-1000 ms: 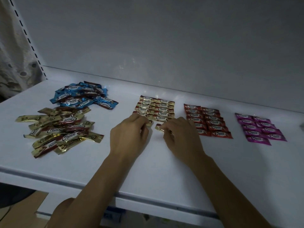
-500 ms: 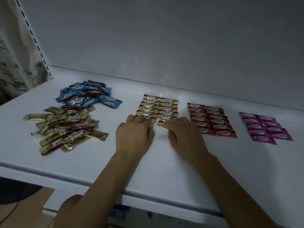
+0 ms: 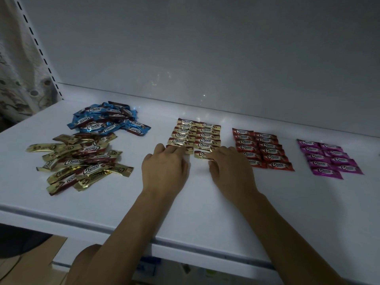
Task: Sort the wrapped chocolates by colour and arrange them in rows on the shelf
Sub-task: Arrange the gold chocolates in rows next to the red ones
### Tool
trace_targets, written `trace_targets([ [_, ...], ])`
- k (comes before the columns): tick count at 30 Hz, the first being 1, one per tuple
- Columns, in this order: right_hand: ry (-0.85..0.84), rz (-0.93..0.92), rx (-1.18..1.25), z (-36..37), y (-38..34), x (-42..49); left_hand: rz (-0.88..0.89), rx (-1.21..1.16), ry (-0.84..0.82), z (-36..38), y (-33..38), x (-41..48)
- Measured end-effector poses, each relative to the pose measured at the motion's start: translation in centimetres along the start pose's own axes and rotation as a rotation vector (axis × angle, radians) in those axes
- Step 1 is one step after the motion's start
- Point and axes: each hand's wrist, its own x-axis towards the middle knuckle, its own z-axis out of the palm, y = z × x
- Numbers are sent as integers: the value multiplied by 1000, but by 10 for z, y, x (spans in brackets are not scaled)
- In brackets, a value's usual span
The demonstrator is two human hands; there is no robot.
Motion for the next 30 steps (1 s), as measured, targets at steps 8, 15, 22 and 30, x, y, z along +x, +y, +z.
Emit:
trace_targets([
  [8, 4, 5, -102, 0, -4, -1, 4, -32, -17, 4, -1, 3],
  [15, 28, 7, 1, -1, -1, 0, 24, -58, 7, 6, -2, 2],
  [22, -34, 121, 631, -18, -25, 5, -215, -1284, 65, -23, 0, 2],
  [30, -118, 89, 798, -13, -51, 10, -459, -1707, -139, -21, -2, 10],
])
